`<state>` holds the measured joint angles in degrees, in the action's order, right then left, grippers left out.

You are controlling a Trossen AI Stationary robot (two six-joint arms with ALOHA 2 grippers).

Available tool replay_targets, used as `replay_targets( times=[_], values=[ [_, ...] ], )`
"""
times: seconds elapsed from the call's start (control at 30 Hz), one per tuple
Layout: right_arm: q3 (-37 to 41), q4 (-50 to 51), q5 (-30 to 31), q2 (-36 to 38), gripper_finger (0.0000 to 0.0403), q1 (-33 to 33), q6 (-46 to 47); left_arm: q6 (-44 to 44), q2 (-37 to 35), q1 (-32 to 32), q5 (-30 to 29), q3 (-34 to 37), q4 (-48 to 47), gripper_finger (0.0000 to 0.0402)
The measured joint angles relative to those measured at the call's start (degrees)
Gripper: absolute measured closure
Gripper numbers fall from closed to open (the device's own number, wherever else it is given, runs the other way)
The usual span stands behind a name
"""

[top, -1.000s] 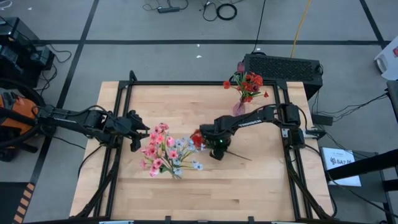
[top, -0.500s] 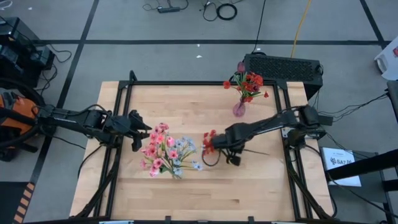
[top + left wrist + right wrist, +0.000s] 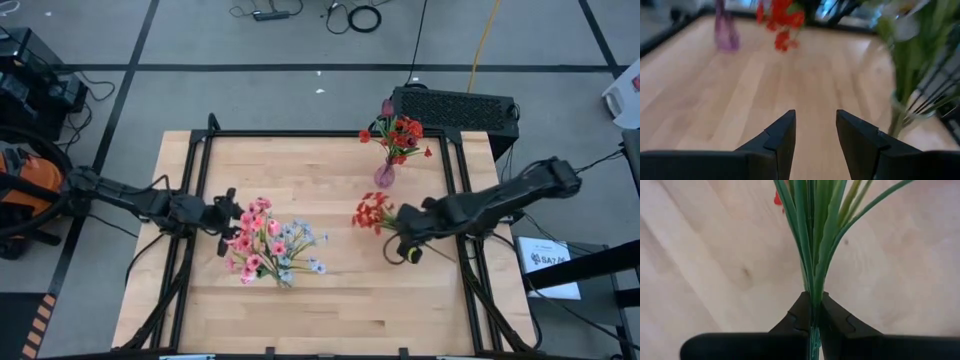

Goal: Sort flowers into vase by color
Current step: Put the orange flowers into the purple vase

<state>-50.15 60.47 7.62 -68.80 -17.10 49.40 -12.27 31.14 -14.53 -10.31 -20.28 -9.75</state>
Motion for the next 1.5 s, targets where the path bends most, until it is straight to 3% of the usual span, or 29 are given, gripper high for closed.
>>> replay_targets(
  times=[0.13, 0.5, 0.63, 0.73, 0.97, 1.13, 1.37, 1.5],
  values=[
    [4.6, -5.9, 0.7, 6.1, 0.0394, -1.4, 2.9, 2.5, -4.9, -0.1, 1.1, 4.1, 6.2, 0.0254],
    [5.5, -7.6, 6.0, 9.7, 0.0394, -1.8, 0.9, 4.1, -23.7, 3.9, 1.0, 10.8, 2.7, 0.0254],
    [5.5, -7.8, 6.0, 10.2, 0.0394, -1.8, 0.9, 3.9, -30.3, 4.8, 5.7, 13.2, 3.8, 0.0254],
    [5.5, -9.7, 8.3, 12.2, 0.0394, -2.0, 0.2, 3.6, -31.1, 4.8, 10.3, 14.6, 5.0, 0.0254],
    [5.5, -19.0, 22.5, 21.1, 0.0394, -6.0, -7.8, 3.9, -31.1, 4.8, 11.4, 19.1, 12.0, 0.0254],
    [5.5, -19.1, 34.8, 27.3, 0.0394, -8.9, -11.4, 2.6, -30.8, 4.8, 11.4, 19.9, 12.4, 0.0254],
    [5.5, -19.4, 58.8, 30.6, 0.0394, -9.6, -21.0, 2.2, -30.8, 4.8, 11.4, 19.9, 11.4, 0.0254],
    [5.5, -19.7, 62.7, 30.5, 0.0394, -9.6, -22.5, 2.2, -30.8, 4.8, 11.4, 19.9, 10.9, 0.0254]
  ],
)
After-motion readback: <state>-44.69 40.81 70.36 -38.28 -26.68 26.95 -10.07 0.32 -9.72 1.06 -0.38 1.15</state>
